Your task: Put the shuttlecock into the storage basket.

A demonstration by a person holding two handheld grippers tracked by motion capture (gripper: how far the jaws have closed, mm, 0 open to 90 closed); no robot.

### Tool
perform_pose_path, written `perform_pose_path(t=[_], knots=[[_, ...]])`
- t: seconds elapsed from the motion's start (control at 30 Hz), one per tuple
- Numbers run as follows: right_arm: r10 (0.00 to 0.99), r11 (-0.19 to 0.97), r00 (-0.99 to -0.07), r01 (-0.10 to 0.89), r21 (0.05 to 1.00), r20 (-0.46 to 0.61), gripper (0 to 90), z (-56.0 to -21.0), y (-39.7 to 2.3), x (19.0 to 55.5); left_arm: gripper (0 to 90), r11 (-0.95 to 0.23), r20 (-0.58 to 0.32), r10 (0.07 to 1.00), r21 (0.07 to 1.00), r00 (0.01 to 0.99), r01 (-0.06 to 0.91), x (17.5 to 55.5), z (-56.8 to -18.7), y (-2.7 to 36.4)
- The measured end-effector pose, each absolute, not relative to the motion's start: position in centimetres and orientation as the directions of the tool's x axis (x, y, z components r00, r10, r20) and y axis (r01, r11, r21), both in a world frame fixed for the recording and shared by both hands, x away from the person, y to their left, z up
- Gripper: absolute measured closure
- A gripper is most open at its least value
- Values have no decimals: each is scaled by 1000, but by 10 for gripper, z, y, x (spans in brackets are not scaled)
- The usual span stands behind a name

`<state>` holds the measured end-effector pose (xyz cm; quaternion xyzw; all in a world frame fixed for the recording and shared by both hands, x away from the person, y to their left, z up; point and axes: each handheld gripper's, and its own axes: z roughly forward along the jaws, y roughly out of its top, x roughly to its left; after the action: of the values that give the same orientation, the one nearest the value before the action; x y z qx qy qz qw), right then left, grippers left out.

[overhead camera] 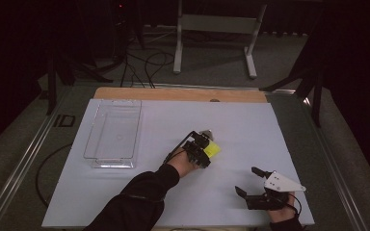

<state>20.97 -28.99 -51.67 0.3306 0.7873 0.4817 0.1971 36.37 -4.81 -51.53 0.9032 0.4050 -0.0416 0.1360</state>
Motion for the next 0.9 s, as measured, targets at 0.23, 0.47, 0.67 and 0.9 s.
perform_pose_path(t=[0.23, 0.47, 0.67, 0.9], knots=[[711, 319, -703, 335, 887, 10, 92, -517, -290, 210, 652, -631, -204, 720, 207, 664, 748, 367, -515, -45], [713, 317, -701, 334, 888, 8, 92, -517, -290, 210, 661, -650, -186, 707, 207, 682, 731, 369, -514, -44], [714, 317, -700, 336, 887, 10, 92, -517, -290, 210, 664, -653, -193, 692, 242, 695, 717, 370, -505, -39], [714, 317, -700, 335, 888, 9, 92, -517, -289, 210, 665, -678, -205, 658, 255, 724, 689, 368, -494, -33]])
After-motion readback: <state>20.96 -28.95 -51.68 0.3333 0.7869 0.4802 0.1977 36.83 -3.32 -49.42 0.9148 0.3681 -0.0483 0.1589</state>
